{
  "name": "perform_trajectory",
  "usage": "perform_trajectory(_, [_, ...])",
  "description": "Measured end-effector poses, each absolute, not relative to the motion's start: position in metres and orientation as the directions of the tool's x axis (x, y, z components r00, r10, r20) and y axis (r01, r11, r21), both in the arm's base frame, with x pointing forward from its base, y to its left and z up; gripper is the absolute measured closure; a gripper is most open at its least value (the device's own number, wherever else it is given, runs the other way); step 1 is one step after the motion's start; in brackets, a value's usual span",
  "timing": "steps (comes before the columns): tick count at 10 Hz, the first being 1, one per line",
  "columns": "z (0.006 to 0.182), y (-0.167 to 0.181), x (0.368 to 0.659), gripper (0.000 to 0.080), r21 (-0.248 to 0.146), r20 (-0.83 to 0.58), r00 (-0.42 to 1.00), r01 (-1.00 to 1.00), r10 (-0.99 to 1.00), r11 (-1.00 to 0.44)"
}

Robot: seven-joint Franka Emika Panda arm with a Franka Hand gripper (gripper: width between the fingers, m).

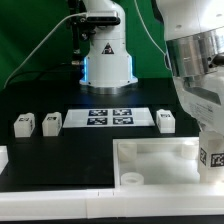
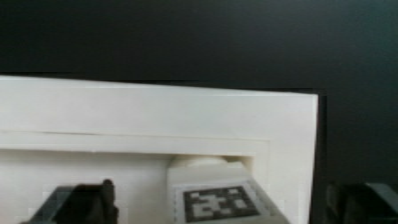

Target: Assemble one leg

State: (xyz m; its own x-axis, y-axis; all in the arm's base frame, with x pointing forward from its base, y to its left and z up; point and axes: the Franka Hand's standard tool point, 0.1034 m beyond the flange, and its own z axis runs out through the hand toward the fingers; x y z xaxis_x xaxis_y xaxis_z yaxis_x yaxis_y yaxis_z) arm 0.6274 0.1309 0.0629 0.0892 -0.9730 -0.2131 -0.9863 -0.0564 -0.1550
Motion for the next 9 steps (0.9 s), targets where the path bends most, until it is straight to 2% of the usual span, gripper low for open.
perform_trajectory(2, [0.067, 0.129, 0.628, 0.0153, -0.217, -0.119, 0.461, -0.876, -0.879, -0.430])
perform_trajectory(3, [0.068, 0.130, 0.629, 0.0153, -0.224, -0.068, 0.596, -0.790, -0.800, -0.570])
perform_trajectory(6, [0.067, 0.128, 0.629, 0.0151, -0.229, -0.004, 0.783, -0.606, -0.621, -0.762])
perform_trajectory(8, [0.071, 0.123, 0.635, 0.0151, -0.175, 0.084, 0.938, -0.320, -0.338, -0.931])
perform_trajectory(9, [0.073, 0.122, 0.638, 0.0151, -0.149, 0.115, 0.969, -0.200, -0.218, -0.968])
